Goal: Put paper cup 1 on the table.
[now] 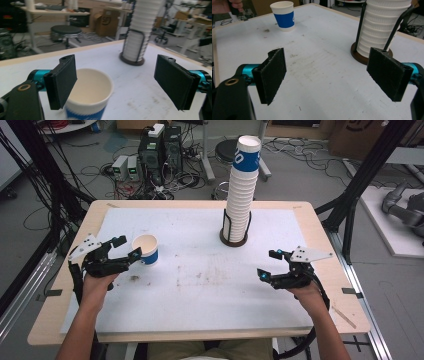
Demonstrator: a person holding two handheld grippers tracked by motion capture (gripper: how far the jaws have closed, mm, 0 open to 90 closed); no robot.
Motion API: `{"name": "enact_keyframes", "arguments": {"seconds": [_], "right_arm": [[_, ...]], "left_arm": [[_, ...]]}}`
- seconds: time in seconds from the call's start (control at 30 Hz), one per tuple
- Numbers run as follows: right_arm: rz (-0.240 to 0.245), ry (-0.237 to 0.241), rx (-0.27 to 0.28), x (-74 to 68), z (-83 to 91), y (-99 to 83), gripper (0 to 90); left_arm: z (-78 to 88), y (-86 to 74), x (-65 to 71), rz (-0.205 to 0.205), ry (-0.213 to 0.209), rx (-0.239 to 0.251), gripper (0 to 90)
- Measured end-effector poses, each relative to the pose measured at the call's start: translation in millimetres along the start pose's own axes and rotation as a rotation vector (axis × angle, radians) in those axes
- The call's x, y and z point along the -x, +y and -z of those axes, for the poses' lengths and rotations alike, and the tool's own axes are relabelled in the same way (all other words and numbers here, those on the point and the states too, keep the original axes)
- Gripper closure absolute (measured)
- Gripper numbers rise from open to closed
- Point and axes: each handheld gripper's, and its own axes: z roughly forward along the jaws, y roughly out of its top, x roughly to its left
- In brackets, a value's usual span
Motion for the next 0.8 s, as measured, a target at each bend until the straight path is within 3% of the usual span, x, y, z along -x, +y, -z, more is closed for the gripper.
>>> {"name": "enact_keyframes", "arguments": {"seconds": [0.23,0.43,0.8], "right_arm": [[0.011,-0.016,-0.003,0.0,-0.9,2.5,16.3],[0.011,-0.019,0.001,-0.2,-2.6,4.9,16.3],[0.014,-0.01,0.007,0.2,-1.3,4.8,16.3]], "left_arm": [[-12.0,11.0,20.5,-0.042,-0.092,0.02,18.2],[-16.0,15.2,30.1,-0.052,-0.12,0.029,18.3],[-32.2,17.3,51.1,-0.081,-0.169,-0.021,18.3]]}}
